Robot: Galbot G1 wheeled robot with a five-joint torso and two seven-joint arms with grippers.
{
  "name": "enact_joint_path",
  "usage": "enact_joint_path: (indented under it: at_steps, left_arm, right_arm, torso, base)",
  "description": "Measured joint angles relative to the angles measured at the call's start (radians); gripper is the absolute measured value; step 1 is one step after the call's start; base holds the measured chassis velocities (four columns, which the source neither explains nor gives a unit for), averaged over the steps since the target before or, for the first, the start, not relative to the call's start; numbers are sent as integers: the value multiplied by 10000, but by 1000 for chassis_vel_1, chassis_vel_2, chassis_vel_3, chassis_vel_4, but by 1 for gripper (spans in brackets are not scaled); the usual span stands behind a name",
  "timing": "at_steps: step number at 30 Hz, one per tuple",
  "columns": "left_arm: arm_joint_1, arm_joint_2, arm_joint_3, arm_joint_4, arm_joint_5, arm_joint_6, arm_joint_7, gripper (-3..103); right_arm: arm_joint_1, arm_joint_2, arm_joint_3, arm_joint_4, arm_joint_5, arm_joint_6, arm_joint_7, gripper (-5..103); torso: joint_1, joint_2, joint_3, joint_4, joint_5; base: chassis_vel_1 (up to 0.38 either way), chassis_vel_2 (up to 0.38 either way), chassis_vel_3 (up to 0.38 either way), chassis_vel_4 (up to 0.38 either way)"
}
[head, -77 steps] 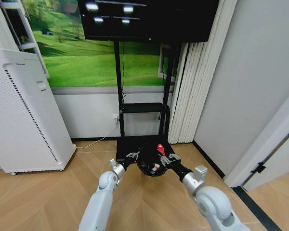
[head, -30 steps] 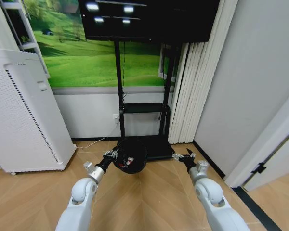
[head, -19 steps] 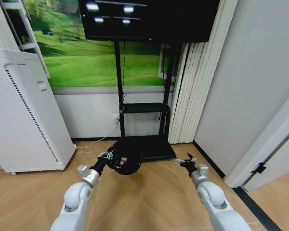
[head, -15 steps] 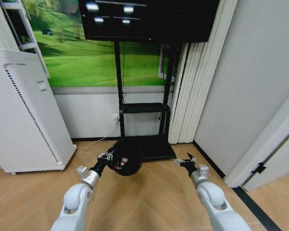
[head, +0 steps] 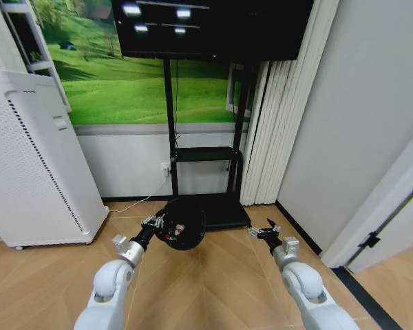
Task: Pick up the trash bin and place the garbage on the floor into it.
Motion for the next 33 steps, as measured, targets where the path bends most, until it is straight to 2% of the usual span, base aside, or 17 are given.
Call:
enact_joint_path:
  at_steps: [13, 28, 33]
  left_arm:
    - [-255, 70, 118, 113, -63, 20, 9, 7]
    - [-338, 33, 177, 195, -54, 40, 23, 7]
    - [-338, -6, 187, 225, -54, 41, 32, 7]
  right_arm:
    - [-11, -151, 12, 99, 126, -12, -58, 100]
    - [-64, -142, -6, 84, 224, 5, -102, 100]
    - [-121, -94, -28, 12, 186, 229, -161, 100]
  torso:
    - [2, -1, 1, 1, 0]
    - [0, 0, -1, 0, -2]
    - [-1, -1, -1, 1, 0]
  base:
    - [14, -10, -17, 14]
    - [118, -180, -128, 166]
    - [64, -104, -74, 124]
